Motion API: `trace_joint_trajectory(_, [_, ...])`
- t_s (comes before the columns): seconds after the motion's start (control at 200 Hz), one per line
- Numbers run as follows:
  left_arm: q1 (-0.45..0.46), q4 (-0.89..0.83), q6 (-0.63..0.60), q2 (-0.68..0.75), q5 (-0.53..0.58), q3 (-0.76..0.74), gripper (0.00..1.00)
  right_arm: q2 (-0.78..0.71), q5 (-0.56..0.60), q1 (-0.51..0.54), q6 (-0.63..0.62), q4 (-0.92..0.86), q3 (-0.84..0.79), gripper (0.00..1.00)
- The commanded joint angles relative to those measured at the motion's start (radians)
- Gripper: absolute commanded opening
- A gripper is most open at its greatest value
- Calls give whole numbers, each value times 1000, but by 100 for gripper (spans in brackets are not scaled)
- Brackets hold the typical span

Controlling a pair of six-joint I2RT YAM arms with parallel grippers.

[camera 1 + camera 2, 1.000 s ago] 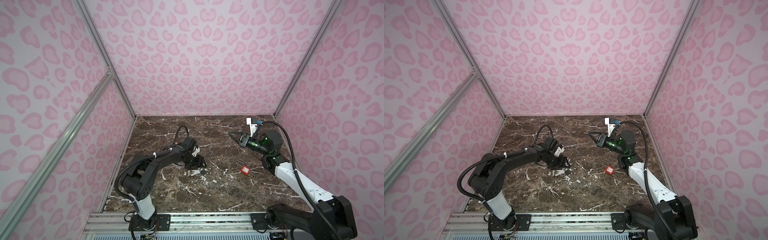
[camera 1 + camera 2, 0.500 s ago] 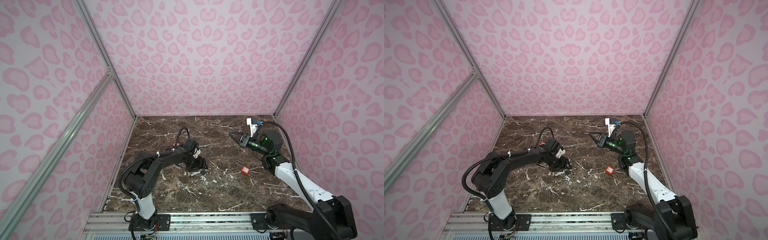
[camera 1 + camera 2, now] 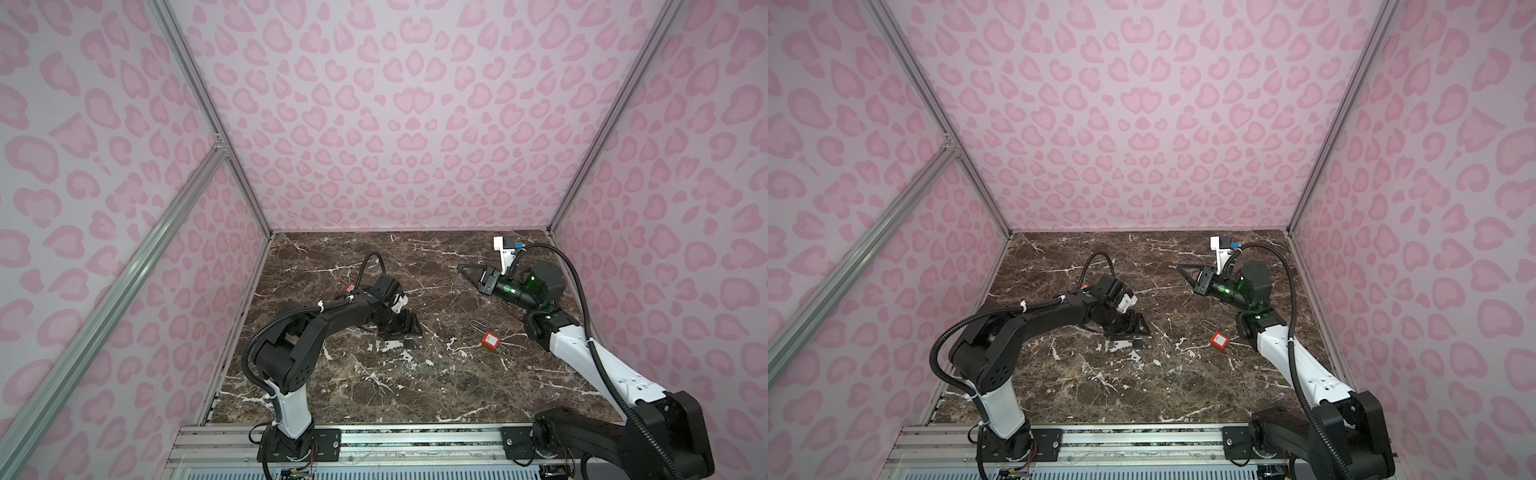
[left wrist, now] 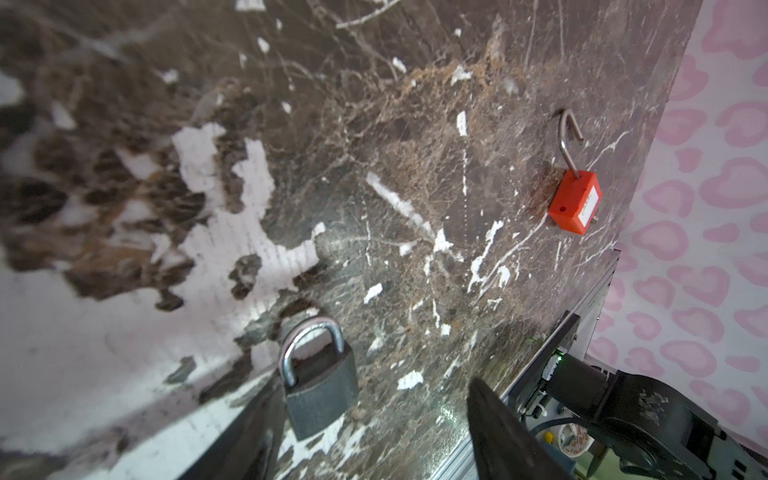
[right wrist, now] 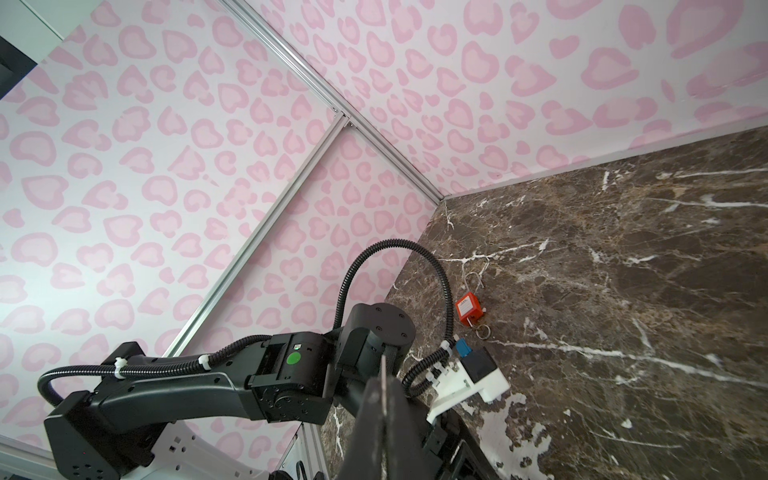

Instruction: Lock with the key

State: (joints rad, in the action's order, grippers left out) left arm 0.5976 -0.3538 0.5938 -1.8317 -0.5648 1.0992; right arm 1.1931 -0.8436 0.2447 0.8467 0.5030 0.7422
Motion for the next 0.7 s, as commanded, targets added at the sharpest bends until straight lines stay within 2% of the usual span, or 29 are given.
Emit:
trace_joint_trajectory(0.0, [1, -5, -4, -13, -5, 16, 71, -1, -15, -3, 5, 24, -4, 0])
trace_joint_trajectory(0.165, [1, -38, -21, 6, 32, 30, 71, -6, -5, -8, -2, -3, -10, 0])
trace_joint_trajectory(0.305, [-3, -67, -36, 48, 87, 43, 71, -29, 76, 17, -78, -161, -32, 0])
trace_joint_trajectory(0.365, [-11, -84, -52, 54, 88, 52, 71, -44, 120, 48, -181, -260, -43, 0])
trace_joint_trajectory(0.425, [-20, -122, -74, 48, 103, 67, 71, -60, 185, 85, -352, -423, -19, 0])
trace_joint_trajectory(0.53, [-41, -126, -87, 72, 112, 40, 71, -88, 362, 152, -622, -643, 11, 0])
trace_joint_trajectory(0.615, [-66, -118, -93, 104, 96, 4, 71, -125, 489, 207, -756, -662, -19, 0])
trace_joint_trajectory(0.695, [-96, -119, -100, 136, 97, -34, 71, -180, 664, 318, -888, -585, -108, 0])
